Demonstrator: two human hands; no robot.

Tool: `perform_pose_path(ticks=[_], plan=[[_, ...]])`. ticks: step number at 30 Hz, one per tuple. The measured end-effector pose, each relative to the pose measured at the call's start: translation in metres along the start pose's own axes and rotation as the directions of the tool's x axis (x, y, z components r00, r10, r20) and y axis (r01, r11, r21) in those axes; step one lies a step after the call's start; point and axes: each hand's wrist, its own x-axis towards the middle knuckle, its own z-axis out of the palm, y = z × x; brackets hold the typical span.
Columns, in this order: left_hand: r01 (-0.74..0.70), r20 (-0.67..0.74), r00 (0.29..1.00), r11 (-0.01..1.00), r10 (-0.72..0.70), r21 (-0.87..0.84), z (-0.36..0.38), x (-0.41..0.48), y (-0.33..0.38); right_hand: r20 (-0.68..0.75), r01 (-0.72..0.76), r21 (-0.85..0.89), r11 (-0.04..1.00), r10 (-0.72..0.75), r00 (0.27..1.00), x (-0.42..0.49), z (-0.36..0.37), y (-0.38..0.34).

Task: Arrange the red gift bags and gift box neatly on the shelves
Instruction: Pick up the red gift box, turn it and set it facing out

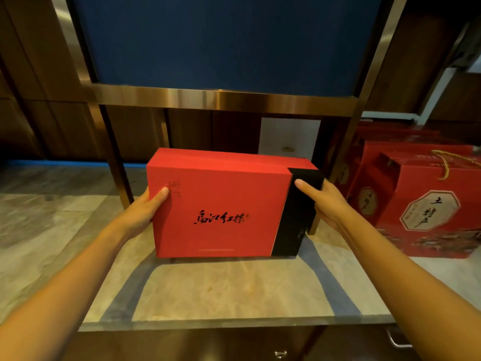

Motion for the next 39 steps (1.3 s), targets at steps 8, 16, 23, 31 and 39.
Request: perform_pose_path(ticks=[8, 16, 23, 31, 39], plan=[[0.025, 0.061, 0.998, 0.999, -0.024, -0.027, 0.004, 0.032, -0.014, -0.077, -0.006, -0.002, 1.0, 0.006, 0.997, 0.031, 0.0, 0.016], [0.069, 0.132, 0.989, 0.997, -0.071, 0.02, -0.003, 0.06, -0.024, -0.125, 0.024, -0.057, 0.998, -0.031, 0.992, 0.047, 0.002, 0.022], [0.11, 0.138, 0.984, 0.994, -0.111, 0.016, -0.006, 0.078, -0.026, -0.164, 0.023, -0.081, 0.996, -0.036, 0.986, 0.052, 0.007, 0.025], [0.096, 0.124, 0.988, 0.995, -0.093, -0.02, -0.006, 0.082, -0.032, -0.161, 0.04, -0.127, 0.991, -0.061, 0.985, 0.052, 0.008, 0.027], [0.021, 0.104, 0.994, 0.999, -0.019, -0.024, -0.007, 0.076, -0.037, -0.156, 0.042, -0.162, 0.986, -0.068, 0.985, 0.053, 0.005, 0.03]])
